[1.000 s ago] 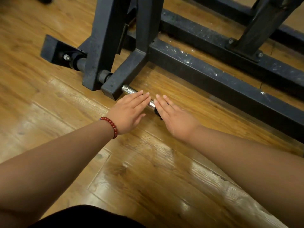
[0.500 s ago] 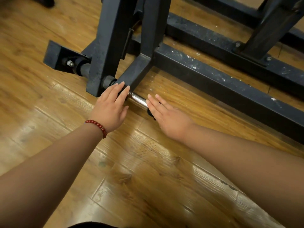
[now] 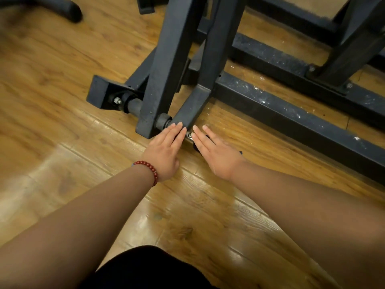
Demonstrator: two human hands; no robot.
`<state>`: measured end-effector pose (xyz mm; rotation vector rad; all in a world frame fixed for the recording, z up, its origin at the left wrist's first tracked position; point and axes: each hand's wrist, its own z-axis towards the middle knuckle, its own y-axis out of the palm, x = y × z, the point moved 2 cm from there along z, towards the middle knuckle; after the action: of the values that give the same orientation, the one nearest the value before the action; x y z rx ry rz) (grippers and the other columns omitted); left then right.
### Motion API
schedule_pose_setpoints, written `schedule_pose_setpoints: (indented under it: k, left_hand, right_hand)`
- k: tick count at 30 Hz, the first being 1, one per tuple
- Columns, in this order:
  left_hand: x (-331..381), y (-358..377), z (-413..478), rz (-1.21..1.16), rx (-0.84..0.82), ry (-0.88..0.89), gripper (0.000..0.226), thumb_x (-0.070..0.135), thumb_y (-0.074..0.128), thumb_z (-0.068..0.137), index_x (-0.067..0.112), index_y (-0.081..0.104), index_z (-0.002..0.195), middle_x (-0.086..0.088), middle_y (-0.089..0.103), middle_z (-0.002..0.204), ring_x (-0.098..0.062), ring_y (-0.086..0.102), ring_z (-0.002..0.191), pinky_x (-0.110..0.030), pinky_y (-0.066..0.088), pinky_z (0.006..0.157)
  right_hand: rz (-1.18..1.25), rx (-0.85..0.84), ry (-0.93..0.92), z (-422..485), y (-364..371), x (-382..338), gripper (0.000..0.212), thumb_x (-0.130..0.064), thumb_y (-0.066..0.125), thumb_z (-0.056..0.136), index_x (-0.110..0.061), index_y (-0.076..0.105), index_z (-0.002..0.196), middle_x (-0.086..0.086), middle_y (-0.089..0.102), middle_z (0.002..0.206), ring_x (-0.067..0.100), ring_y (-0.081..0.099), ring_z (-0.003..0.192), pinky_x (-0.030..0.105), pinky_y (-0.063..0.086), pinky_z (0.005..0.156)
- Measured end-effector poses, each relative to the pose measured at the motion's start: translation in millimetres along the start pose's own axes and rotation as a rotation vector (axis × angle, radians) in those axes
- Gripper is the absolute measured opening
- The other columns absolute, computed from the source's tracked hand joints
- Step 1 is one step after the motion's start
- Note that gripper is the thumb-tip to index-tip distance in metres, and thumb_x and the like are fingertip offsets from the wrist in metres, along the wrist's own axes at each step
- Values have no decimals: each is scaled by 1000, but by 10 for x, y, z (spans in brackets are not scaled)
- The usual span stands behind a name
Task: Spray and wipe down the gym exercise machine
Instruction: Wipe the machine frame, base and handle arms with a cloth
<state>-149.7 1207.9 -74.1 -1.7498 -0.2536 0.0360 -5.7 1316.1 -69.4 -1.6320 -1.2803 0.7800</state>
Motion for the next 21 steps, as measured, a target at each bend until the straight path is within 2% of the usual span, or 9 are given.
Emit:
schedule_pose_setpoints:
  k: [4, 7, 9, 11, 13, 14, 18, 20, 21]
  left_hand:
    - [-85, -68, 30, 0, -127, 25, 88, 40, 47, 94, 12, -12, 154, -6, -15, 162, -21, -10, 149, -35, 1, 123]
    - [-87, -91, 30, -5, -152, 27, 87, 42, 45, 95, 13, -13, 153, -5, -17, 162, -20, -12, 149, -37, 3, 123]
    - [-73, -90, 23, 2, -143, 21, 86, 43, 43, 96, 13, -14, 153, -4, -18, 162, -20, -13, 149, -34, -2, 122]
    - [-67, -89, 20, 15, -129, 28, 85, 43, 42, 96, 12, -14, 153, -5, -18, 161, -20, -14, 149, -32, -5, 120]
    - [-82, -82, 28, 18, -117, 39, 85, 42, 42, 97, 12, -14, 153, -6, -19, 161, -20, -15, 149, -32, -7, 119]
    - [-95, -76, 29, 15, -120, 44, 84, 42, 41, 97, 12, -13, 153, -6, -18, 161, -20, -15, 149, -31, -7, 119]
    - [-116, -40, 47, 37, -114, 56, 85, 46, 39, 97, 10, -14, 152, -9, -17, 161, -22, -14, 149, -34, -8, 120]
    - [-119, 4, 57, 52, -118, 65, 87, 50, 38, 96, 10, -20, 146, -11, -16, 161, -24, -13, 149, -40, 1, 123]
    - [-120, 26, 58, 44, -124, 64, 86, 51, 38, 95, 11, -21, 145, -11, -16, 161, -25, -12, 149, -41, 5, 123]
  right_hand:
    - [-43, -86, 2, -345, 14, 59, 77, -10, 33, 100, -13, -34, 139, 1, -42, 149, 29, -26, 146, 35, 3, 120]
    - [31, -135, 32, -314, 27, 74, 77, -6, 31, 98, -15, -35, 137, -1, -44, 146, 28, -25, 146, 35, 13, 120]
    - [148, -119, 56, -142, -26, 62, 75, -8, 30, 102, -15, -31, 143, -1, -44, 146, 24, -18, 149, 32, 20, 120]
    - [342, -128, 100, 32, -100, 85, 67, -21, 31, 107, -17, -20, 152, -2, -30, 157, 22, 5, 151, 30, 23, 117]
    - [486, -156, 120, 132, -122, 179, 65, -34, 33, 106, -22, -8, 156, -1, -2, 165, 25, 29, 144, 33, 32, 111]
    - [542, -180, 123, 147, -106, 248, 64, -39, 34, 105, -25, -3, 156, 0, 11, 164, 24, 34, 140, 33, 34, 110]
    - [790, -215, 138, 176, -7, 454, 55, -39, 42, 103, -29, 24, 154, 2, 44, 150, 19, 45, 130, 27, 33, 104]
    - [903, -197, 113, 290, -6, 450, 44, -35, 44, 103, -28, 41, 146, 3, 58, 133, 19, 54, 117, 27, 39, 98]
    - [947, -174, 86, 355, -7, 435, 37, -34, 45, 102, -30, 50, 139, 4, 63, 122, 20, 57, 110, 32, 43, 97]
